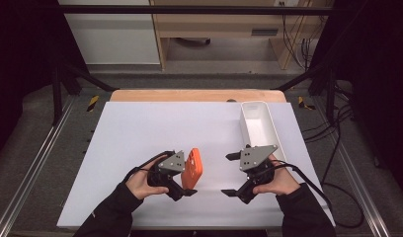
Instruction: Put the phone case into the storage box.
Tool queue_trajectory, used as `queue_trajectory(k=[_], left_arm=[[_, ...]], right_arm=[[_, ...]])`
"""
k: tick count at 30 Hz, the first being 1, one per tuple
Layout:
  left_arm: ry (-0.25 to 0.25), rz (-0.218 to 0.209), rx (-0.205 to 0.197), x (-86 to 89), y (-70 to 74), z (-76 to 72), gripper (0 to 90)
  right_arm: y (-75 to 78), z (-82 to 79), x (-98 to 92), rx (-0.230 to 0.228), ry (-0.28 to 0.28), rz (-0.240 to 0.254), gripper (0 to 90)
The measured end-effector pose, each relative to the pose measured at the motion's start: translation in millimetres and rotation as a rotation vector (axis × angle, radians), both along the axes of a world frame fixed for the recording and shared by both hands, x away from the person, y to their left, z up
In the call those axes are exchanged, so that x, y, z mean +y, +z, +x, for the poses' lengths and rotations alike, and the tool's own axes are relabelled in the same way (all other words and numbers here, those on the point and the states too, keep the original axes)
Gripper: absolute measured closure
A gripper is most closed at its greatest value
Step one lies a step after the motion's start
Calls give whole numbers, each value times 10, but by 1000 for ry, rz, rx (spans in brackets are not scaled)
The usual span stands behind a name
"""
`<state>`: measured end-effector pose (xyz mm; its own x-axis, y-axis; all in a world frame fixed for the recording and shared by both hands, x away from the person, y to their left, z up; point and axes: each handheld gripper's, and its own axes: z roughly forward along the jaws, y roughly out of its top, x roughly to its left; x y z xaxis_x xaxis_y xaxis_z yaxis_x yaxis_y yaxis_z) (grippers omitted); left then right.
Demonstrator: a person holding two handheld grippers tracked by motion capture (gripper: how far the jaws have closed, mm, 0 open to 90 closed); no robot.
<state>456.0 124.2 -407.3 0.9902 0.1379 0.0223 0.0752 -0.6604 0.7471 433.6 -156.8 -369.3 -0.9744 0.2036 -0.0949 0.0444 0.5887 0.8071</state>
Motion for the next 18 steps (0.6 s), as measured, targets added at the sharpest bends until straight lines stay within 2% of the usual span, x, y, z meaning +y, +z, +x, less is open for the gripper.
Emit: queue_trajectory(k=[7, 18], left_arm=[[4, -30, -16, -10, 12, -39, 158], [1, -121, 6, 4, 52, -37, 157]], right_arm=[[7, 0, 14, 5, -1, 24, 22], [62, 35, 66, 26, 7, 76, 30]])
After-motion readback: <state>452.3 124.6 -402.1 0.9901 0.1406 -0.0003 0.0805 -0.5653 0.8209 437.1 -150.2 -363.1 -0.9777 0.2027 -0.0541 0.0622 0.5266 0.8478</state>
